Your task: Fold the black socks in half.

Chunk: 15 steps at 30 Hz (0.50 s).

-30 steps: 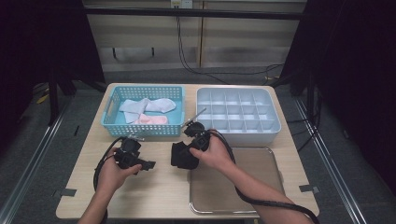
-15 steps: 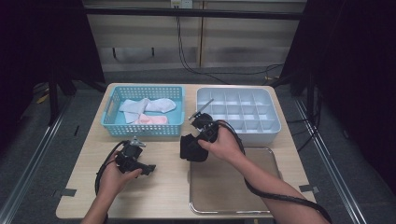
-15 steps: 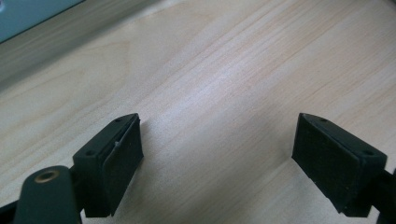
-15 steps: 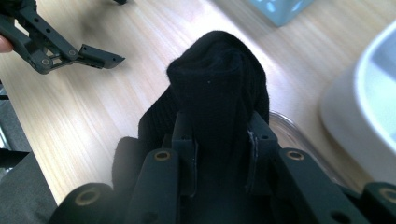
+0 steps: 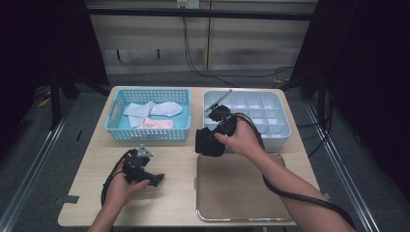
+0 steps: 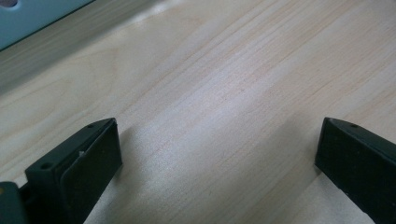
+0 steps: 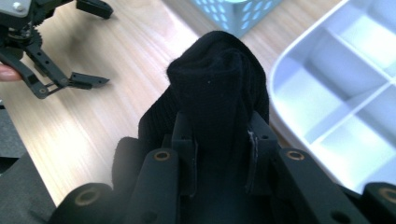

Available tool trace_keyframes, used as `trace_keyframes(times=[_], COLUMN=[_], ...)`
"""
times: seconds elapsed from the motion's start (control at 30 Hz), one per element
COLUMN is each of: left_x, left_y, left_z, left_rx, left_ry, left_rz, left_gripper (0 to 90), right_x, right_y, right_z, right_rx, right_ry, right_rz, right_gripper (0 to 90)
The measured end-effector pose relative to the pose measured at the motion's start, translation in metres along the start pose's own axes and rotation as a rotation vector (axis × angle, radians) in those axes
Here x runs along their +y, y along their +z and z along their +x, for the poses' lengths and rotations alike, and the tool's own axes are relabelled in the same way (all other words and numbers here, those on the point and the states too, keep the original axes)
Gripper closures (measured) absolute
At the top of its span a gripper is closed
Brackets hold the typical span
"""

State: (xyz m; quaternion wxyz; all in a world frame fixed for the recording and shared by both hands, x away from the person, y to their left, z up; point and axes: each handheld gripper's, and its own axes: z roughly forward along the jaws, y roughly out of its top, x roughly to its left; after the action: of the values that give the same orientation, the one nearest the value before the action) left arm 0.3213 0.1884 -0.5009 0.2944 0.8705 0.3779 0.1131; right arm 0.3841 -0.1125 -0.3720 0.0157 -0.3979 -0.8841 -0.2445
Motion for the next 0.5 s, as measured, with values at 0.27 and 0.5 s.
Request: trace_keyframes(times=[0.27,0.5], left_x=[-0.003,-0.006], left_y=[0.000,-0.001], left_z=[0.001,0.001], left_rx=[0.000,-0.007], left_ry=[0.007,0.017], left_rz=[-0.024,-0.044], left_gripper=[0.0,0.0], right_x=[0.007,0.013], right_y=[-0.014,-0.018], right_z=[-0.010,-0.023], right_rx=[-0.021,-0.035], right_ry=[0.011,0.035], right_rz=[-0.014,-0.029], right_gripper=[70.4,70.3])
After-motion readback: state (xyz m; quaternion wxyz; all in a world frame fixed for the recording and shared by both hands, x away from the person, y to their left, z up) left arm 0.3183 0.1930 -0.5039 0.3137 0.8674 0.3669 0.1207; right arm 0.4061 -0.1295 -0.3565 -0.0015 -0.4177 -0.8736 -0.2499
